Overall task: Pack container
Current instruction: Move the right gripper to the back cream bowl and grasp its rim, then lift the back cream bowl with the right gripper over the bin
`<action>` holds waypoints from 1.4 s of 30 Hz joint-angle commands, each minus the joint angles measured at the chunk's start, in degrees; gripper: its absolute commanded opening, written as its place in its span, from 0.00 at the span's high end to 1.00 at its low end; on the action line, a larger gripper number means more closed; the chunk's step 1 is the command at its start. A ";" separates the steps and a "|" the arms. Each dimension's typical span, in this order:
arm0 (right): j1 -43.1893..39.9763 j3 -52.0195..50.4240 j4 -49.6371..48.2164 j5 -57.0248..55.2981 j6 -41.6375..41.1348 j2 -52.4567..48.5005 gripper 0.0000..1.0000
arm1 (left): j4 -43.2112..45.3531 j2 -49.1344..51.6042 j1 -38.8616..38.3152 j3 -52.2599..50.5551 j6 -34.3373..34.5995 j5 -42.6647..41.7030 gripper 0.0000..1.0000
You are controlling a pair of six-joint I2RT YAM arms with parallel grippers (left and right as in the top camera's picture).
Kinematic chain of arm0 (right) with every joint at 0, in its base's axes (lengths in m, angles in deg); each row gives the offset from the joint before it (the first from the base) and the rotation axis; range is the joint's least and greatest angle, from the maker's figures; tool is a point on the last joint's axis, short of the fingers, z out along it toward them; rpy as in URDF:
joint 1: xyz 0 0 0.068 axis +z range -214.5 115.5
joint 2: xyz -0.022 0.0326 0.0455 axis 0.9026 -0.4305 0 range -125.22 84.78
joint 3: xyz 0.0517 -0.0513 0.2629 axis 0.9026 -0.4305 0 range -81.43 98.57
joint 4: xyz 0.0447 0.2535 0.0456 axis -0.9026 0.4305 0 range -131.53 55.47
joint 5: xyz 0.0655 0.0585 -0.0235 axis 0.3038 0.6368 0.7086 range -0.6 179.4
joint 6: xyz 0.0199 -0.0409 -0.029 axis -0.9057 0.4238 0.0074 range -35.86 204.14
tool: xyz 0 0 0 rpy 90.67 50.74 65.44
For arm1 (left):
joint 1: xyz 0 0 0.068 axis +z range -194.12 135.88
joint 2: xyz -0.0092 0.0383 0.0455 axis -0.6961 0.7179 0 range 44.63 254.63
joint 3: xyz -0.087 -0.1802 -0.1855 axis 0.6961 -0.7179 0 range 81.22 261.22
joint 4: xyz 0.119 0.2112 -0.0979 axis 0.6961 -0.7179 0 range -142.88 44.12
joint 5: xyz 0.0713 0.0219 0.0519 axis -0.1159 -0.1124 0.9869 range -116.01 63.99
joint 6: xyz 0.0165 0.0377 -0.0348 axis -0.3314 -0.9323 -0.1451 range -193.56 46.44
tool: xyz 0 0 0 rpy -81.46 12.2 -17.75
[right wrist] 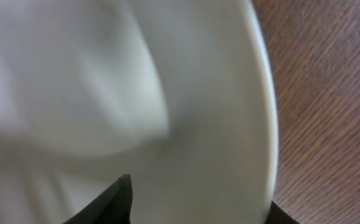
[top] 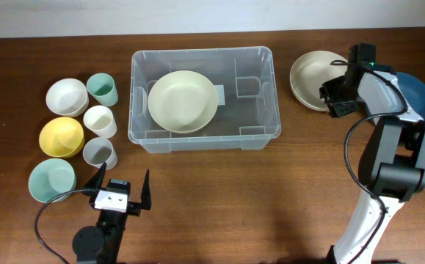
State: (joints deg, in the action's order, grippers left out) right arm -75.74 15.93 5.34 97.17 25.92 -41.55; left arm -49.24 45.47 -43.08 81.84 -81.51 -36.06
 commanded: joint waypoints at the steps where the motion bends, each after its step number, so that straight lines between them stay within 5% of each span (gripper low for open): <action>1: 0.35 -0.42 0.00 -0.52 0.07 -0.44 0.53 | -0.39 -0.48 -0.24 -0.09 -0.74 0.42 0.00; 14: 0.37 -0.44 0.20 -0.57 0.07 -0.52 0.54 | -0.39 -0.48 -0.24 -0.09 -0.74 0.42 0.00; 22: 0.37 -0.46 0.17 -1.20 0.07 -0.59 0.75 | -0.39 -0.48 -0.24 -0.09 -0.74 0.42 0.00; 25: 0.35 -0.46 -0.02 -1.22 0.09 -0.59 0.96 | -0.39 -0.48 -0.24 -0.09 -0.74 0.42 0.00; 42: -0.15 1.70 0.00 -1.14 0.72 5.03 0.96 | -0.39 -0.48 -0.24 -0.09 -0.74 0.42 0.00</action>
State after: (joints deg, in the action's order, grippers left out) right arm -75.66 15.93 5.17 96.73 26.07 -41.28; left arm -49.24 45.47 -43.08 81.84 -81.51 -36.06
